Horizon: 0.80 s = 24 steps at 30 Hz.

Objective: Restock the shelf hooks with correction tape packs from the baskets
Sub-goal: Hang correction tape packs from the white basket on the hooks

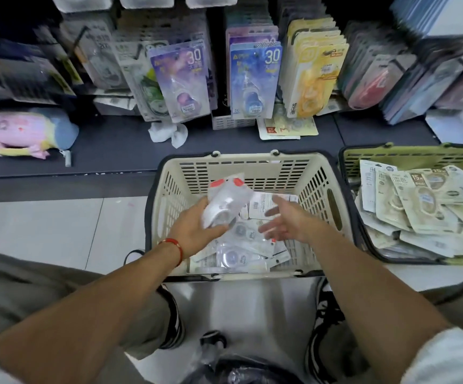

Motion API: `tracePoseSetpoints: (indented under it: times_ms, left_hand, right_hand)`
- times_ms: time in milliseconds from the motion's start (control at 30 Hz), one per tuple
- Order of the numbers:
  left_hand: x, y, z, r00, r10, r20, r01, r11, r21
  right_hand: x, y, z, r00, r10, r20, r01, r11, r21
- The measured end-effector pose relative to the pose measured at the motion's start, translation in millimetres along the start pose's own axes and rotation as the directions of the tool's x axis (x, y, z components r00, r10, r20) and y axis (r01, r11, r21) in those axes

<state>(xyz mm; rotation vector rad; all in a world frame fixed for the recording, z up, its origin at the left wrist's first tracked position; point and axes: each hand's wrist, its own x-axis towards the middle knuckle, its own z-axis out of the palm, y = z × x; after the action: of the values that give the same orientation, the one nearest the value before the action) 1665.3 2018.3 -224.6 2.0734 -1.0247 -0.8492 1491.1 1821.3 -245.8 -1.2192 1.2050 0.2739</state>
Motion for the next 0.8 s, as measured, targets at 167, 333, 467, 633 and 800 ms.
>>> tracePoseSetpoints:
  times_ms: [167, 333, 467, 633, 800]
  left_hand:
    - [-7.1, -29.0, 0.3, 0.941, -0.337, -0.019, 0.31, 0.884, -0.35]
    - [-8.3, -41.3, 11.5, 0.876, -0.483, 0.002, 0.437, 0.791, -0.429]
    - [-1.7, -31.7, 17.5, 0.84, -0.543, 0.008, 0.475, 0.727, -0.496]
    - [10.5, -5.4, 12.1, 0.861, -0.499, 0.096, 0.461, 0.686, -0.563]
    - [8.3, -1.5, 9.7, 0.872, -0.485, 0.072, 0.427, 0.679, -0.597]
  right_hand:
    - [49.2, 39.4, -0.8, 0.975, -0.118, -0.187, -0.046, 0.719, -0.693]
    - [84.6, 46.9, 18.7, 0.988, -0.155, -0.009, 0.085, 0.585, -0.807]
    - [93.8, 49.5, 22.7, 0.982, -0.183, -0.049, 0.044, 0.471, -0.881]
    - [70.8, 36.8, -9.4, 0.984, -0.172, 0.038, 0.147, 0.686, -0.712]
    - [8.7, -2.6, -46.7, 0.934, -0.34, 0.11, 0.32, 0.657, -0.683]
